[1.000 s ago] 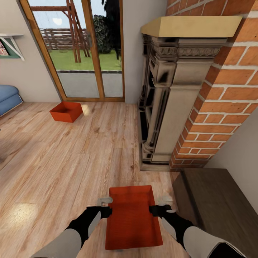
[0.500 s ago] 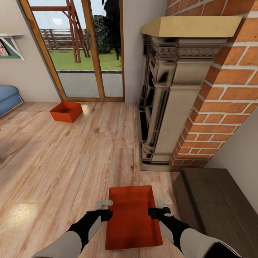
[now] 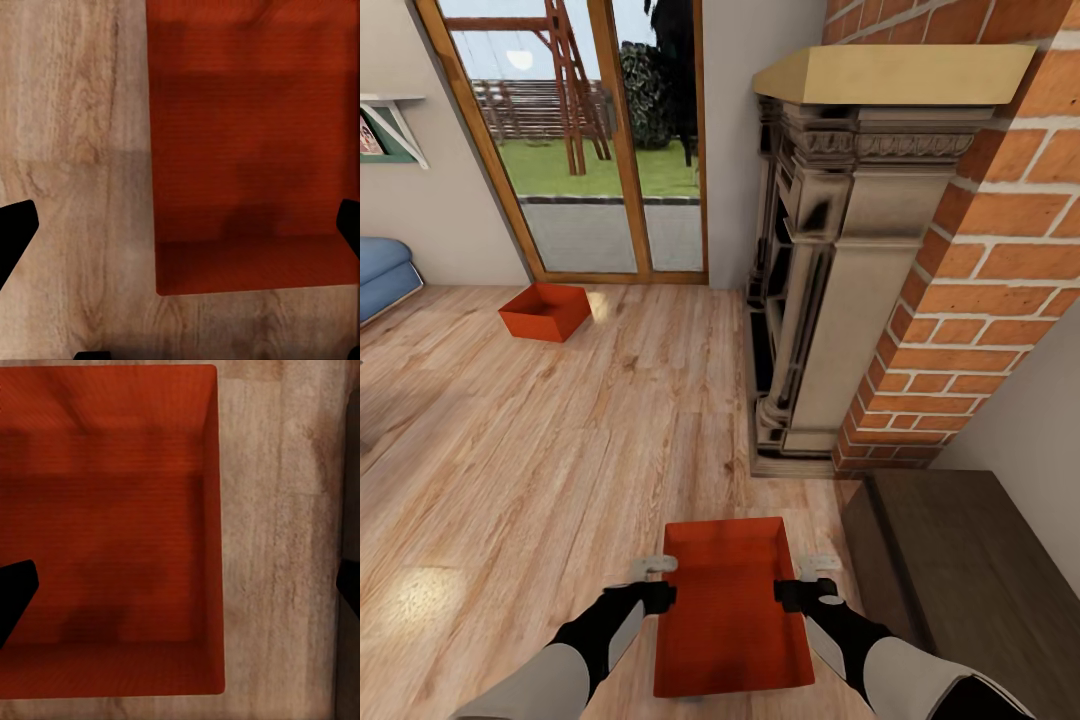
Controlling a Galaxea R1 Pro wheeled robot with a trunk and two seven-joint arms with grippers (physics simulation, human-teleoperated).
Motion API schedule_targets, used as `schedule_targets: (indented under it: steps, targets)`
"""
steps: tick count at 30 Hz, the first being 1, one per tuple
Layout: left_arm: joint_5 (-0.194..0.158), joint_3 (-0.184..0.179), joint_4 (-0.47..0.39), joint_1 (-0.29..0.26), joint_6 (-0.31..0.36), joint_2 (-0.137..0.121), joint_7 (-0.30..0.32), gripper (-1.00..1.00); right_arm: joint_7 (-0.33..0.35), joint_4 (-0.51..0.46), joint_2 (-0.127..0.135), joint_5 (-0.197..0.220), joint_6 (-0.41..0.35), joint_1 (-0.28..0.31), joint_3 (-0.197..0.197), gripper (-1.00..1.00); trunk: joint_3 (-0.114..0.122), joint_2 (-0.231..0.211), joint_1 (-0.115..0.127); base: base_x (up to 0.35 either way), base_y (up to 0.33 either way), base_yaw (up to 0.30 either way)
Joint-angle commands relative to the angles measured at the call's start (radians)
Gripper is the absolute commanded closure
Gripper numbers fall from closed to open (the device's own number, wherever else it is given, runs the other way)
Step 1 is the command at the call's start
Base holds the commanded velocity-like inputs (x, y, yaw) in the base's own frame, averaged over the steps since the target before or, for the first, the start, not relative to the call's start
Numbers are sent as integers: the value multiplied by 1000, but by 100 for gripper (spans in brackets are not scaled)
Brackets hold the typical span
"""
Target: Move the two storage containers from the living room to the garage. In the garage, place one container on the floor and stack the other container on top of it (either order is fine).
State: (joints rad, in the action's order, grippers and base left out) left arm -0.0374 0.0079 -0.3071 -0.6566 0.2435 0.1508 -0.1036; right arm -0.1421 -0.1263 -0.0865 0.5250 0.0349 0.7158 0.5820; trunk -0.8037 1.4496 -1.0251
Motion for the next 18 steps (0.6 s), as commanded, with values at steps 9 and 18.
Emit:
schedule_targets:
  steps: [9, 18]
  targets:
    - [-5, 1, -9, 0, 18, 14, -117, -100, -4, 1, 6, 10, 3, 1, 9, -100, -1, 0, 0, 0, 0, 0]
    - [-6, 1, -9, 0, 19, 21, -120, -100, -4, -5, 7, 9, 3, 1, 9, -100, -23, 49, -27, 0, 0, 0]
